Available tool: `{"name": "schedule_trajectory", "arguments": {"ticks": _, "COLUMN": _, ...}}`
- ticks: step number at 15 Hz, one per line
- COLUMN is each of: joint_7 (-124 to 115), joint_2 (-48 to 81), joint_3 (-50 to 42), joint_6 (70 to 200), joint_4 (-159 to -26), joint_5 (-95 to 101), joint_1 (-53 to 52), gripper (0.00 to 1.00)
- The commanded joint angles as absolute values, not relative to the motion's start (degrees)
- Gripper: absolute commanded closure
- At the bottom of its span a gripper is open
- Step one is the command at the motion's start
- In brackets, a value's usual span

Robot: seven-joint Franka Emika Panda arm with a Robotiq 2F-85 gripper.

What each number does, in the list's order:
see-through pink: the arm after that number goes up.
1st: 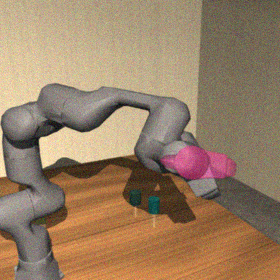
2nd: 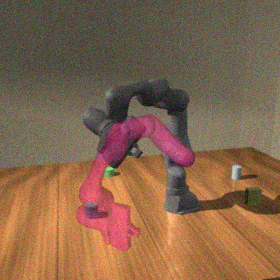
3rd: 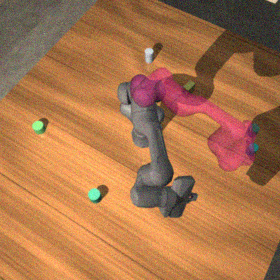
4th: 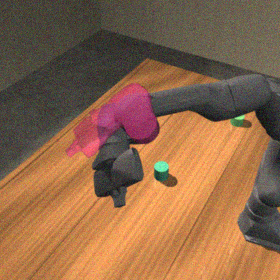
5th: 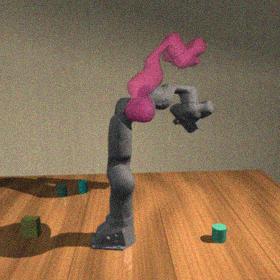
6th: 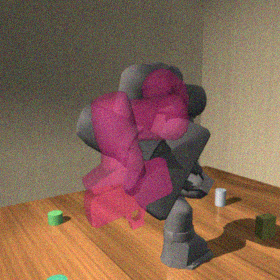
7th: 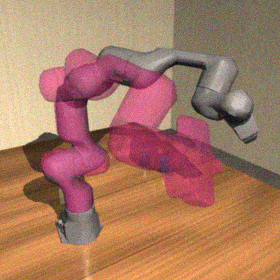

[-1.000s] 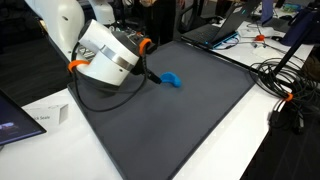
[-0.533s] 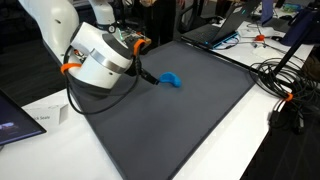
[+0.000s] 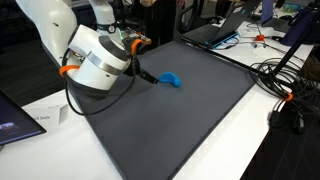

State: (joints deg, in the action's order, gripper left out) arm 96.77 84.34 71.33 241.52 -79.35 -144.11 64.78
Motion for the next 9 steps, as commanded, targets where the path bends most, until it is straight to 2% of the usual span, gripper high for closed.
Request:
{"name": "schedule_trajectory", "arguments": {"ticks": 1, "joint_7": 98.6, "joint_2": 82.9, "joint_3": 72.1, "joint_6": 242.3, "joint_4": -81.3, "joint_5": -144.1, "joint_1": 66.9, "gripper": 0.0}}
{"name": "schedule_trajectory", "arguments": {"ticks": 9, "joint_7": 100.0, "joint_2": 72.6, "joint_3": 69.3, "joint_6": 241.2, "joint_4": -86.5, "joint_5": -142.8, "joint_1": 65.7, "gripper": 0.0}}
